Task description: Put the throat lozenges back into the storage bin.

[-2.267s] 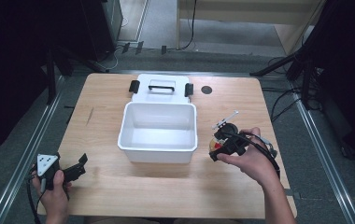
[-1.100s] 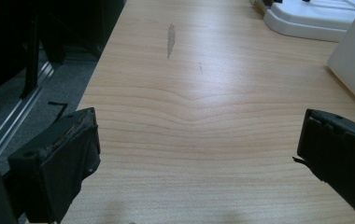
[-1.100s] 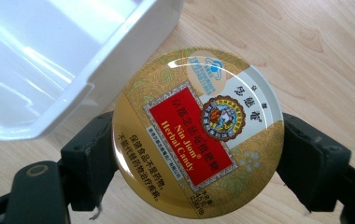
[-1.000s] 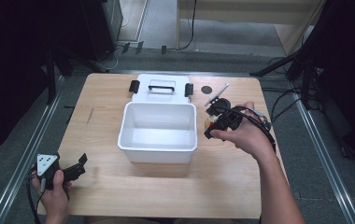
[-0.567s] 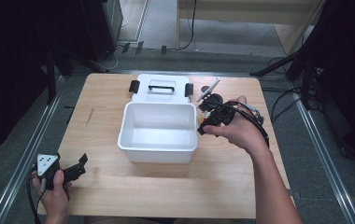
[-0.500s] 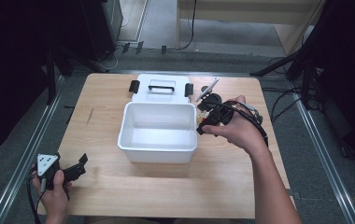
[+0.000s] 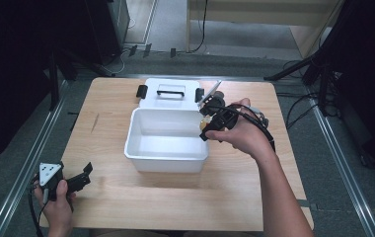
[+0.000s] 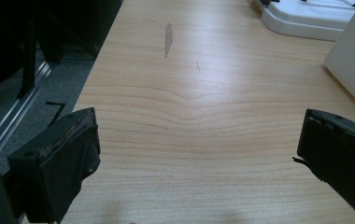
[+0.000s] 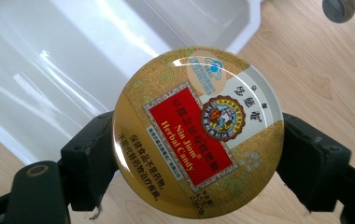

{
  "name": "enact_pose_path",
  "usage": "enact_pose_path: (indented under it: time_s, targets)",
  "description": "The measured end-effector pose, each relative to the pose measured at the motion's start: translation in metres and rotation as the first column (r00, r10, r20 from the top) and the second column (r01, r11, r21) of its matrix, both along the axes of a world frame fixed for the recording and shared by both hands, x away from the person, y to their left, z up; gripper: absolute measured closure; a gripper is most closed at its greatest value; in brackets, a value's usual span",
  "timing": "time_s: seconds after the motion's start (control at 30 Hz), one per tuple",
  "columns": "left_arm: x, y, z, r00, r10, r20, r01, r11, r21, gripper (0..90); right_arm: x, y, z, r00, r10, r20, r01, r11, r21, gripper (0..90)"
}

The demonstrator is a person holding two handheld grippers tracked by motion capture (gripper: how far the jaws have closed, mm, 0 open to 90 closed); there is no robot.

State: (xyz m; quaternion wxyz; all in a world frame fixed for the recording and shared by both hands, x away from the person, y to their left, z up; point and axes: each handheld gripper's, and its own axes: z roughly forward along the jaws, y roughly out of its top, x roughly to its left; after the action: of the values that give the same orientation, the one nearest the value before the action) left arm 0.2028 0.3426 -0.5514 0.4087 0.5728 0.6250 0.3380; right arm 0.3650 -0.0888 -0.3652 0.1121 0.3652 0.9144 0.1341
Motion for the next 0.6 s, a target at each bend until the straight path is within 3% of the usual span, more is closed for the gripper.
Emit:
enact_pose_path:
  time_s: [0.6]
  targets:
    - [0.000, 0.000, 0.000, 1.0000, -0.002, 0.002, 0.002, 1.0000, -0.006, 0.0, 0.003, 0.034, -0.008, 0.9969, 0.078, 0.004, -0.078, 0.9969, 0.000, 20.6]
